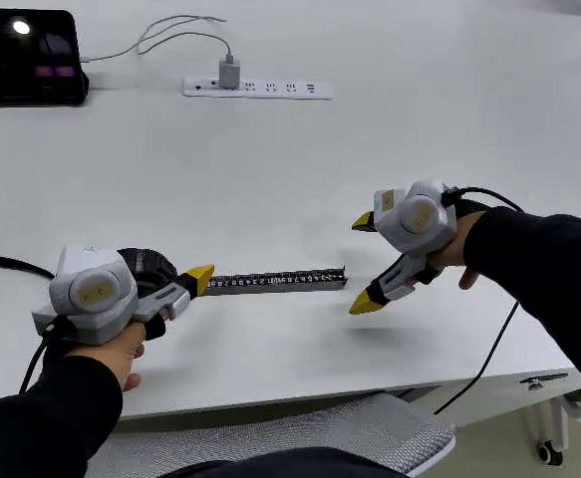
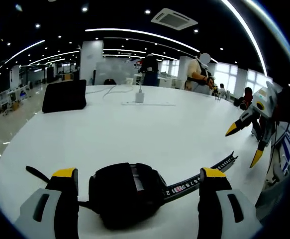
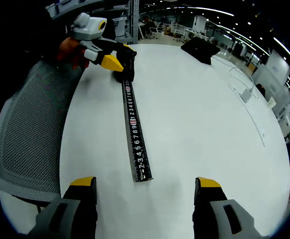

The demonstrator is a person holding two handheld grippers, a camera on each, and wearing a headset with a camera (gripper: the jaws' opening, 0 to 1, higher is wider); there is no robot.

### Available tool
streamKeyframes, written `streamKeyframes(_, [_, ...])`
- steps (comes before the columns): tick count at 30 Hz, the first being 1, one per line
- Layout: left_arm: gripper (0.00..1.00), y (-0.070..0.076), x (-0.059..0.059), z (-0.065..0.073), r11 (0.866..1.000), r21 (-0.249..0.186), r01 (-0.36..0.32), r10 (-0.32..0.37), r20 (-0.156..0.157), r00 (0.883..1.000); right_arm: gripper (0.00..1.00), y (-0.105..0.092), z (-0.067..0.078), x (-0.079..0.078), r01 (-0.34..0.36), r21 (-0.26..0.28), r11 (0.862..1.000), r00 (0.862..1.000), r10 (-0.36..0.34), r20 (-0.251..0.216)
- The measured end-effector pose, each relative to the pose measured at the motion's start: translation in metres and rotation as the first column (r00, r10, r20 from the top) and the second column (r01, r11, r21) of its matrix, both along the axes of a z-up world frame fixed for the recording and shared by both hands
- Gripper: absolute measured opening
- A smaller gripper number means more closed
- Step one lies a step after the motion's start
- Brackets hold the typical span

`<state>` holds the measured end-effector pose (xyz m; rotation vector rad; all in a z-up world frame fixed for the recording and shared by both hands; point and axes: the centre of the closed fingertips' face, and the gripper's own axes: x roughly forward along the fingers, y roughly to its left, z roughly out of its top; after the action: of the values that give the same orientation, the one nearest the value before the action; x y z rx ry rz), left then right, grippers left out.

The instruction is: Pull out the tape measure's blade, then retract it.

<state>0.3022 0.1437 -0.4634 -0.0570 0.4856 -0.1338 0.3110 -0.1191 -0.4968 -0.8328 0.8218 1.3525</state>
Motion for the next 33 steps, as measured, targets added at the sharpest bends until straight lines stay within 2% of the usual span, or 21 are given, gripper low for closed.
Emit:
streamKeyframes(9, [0.99,0.005,0.0,-0.005,1.0,0.01,-0.004,0.004,0.001,1.0,0.68,0.004,-0.012,0.001,-0.052,-0.011,0.999,0.999,0.052,-0.015])
streamKeyframes(15, [0.99,0.005,0.0,-0.008,1.0,0.023,0.001,-0.001,-0.01,1.0,0.58,0.003,-0.017,-0.002,-0.073,-0.029,0.997,0.997,0.072,-0.032])
streamKeyframes(19, [0.99,0.004,0.001,-0.006,1.0,0.025,0.009,-0.01,0.004,1.0,0.49,0.003,-0.019,-0.005,-0.089,-0.03,0.996,0.995,0.087,-0.049])
streamKeyframes(28, [0.99,0.005,0.002,-0.002,1.0,0.028,0.006,-0.007,0.025,1.0,0.23,0.007,-0.02,-0.003,-0.109,-0.029,0.994,0.993,0.108,-0.038])
streamKeyframes(33, [0.99,0.005,0.004,-0.002,0.999,0.032,0.006,-0.007,0.027,1.0,0.18,0.007,-0.021,0.0,-0.097,-0.031,0.995,0.994,0.095,-0.043])
